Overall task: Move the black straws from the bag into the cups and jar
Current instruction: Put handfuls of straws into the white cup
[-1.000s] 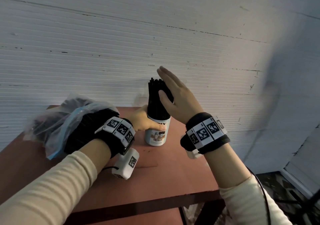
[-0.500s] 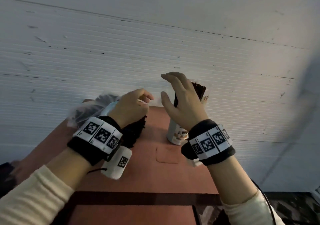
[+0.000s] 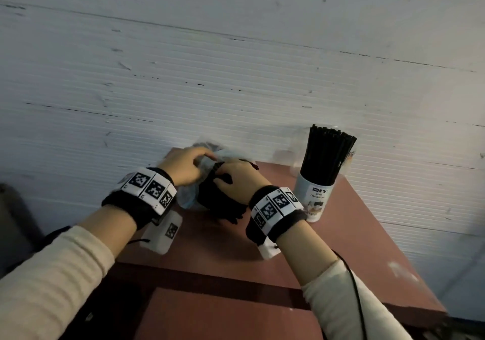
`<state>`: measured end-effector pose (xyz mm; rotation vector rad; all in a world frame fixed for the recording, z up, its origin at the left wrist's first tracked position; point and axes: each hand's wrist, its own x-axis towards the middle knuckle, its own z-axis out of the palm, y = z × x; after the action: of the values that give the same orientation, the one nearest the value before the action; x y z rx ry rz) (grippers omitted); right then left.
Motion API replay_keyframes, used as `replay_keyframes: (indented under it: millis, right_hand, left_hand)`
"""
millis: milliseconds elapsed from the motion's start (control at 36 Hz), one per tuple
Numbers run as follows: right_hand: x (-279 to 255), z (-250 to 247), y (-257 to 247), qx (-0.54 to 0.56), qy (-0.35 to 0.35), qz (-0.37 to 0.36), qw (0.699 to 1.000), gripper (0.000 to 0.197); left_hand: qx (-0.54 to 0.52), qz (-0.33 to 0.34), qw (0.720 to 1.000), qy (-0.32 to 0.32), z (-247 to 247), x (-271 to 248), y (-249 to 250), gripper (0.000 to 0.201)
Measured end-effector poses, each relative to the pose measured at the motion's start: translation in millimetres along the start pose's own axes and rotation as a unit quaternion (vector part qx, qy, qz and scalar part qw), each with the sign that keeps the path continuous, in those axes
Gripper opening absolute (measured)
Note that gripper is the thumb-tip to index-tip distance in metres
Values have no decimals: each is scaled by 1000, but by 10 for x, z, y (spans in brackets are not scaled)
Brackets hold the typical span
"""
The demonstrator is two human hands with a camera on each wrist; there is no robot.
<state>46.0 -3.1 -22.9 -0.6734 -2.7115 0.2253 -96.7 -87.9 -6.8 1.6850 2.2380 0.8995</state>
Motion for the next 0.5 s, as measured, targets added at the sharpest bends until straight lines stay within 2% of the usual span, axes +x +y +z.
replay_keyframes:
  millis: [56, 111, 222, 333, 500]
  right_hand:
    - [55, 30, -20, -14, -22, 13, 1000, 32]
    - [96, 41, -30, -23, -31, 23, 999, 36]
    - [155, 18, -45, -44, -42, 9, 998, 38]
    - [196, -37, -47, -60, -67, -1, 996, 36]
    - [163, -79, -28, 3, -24, -18, 1000, 31]
  left_hand:
    - [-19, -11, 999, 30, -19, 33, -20, 53]
    - [-43, -11, 998, 51, -30, 53, -18, 56]
    - [-74, -5, 994, 81, -29, 56, 7, 52]
    - [-95, 8, 992, 85, -23, 59, -7, 47]
    - [-101, 0, 991, 89, -32, 115, -91, 52]
